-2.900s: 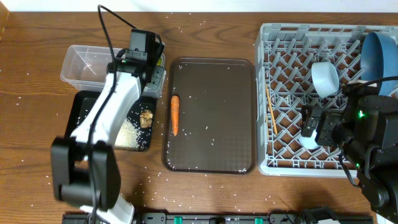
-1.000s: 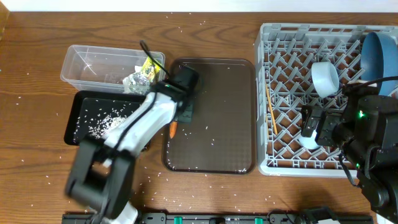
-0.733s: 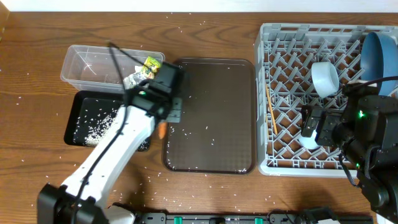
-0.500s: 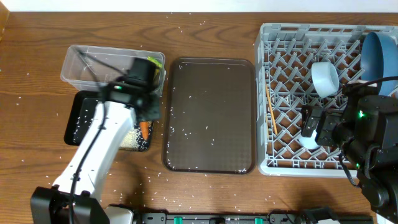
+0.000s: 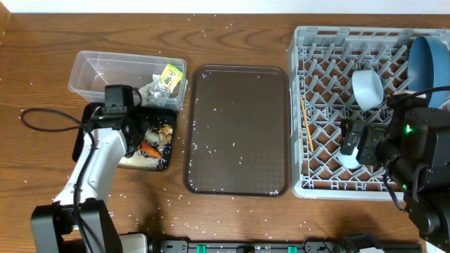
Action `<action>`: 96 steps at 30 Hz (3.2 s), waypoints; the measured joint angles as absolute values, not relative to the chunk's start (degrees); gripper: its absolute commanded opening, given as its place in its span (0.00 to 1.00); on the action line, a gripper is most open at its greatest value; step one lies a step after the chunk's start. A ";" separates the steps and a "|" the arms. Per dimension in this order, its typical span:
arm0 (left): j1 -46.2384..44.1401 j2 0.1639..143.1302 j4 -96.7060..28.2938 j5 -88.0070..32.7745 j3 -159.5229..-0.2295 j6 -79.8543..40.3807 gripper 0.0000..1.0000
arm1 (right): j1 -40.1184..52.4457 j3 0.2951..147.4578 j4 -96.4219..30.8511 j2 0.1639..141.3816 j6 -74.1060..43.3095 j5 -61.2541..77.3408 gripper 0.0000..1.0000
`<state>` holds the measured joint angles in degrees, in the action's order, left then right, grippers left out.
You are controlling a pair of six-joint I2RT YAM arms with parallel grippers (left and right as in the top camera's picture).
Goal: Sort waste into correct bins and load items into the dishwasher rack
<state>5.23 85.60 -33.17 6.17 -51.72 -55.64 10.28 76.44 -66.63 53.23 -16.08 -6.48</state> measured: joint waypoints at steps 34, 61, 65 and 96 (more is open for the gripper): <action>-0.43 35.51 -68.69 -13.37 -65.63 -5.87 0.98 | 10.28 76.44 -66.63 53.23 -16.08 -6.48 0.99; -3.97 7.60 -19.97 -8.75 -15.44 2.00 0.98 | 10.28 76.47 -66.63 53.23 -16.08 -6.48 0.99; -3.97 3.62 -17.63 -8.78 -9.50 1.98 0.98 | 10.28 76.47 -66.63 53.23 -16.08 -6.48 0.99; -3.99 0.60 -13.52 -8.62 -5.72 1.98 0.98 | 10.28 76.47 -66.65 53.23 -16.08 -6.48 0.99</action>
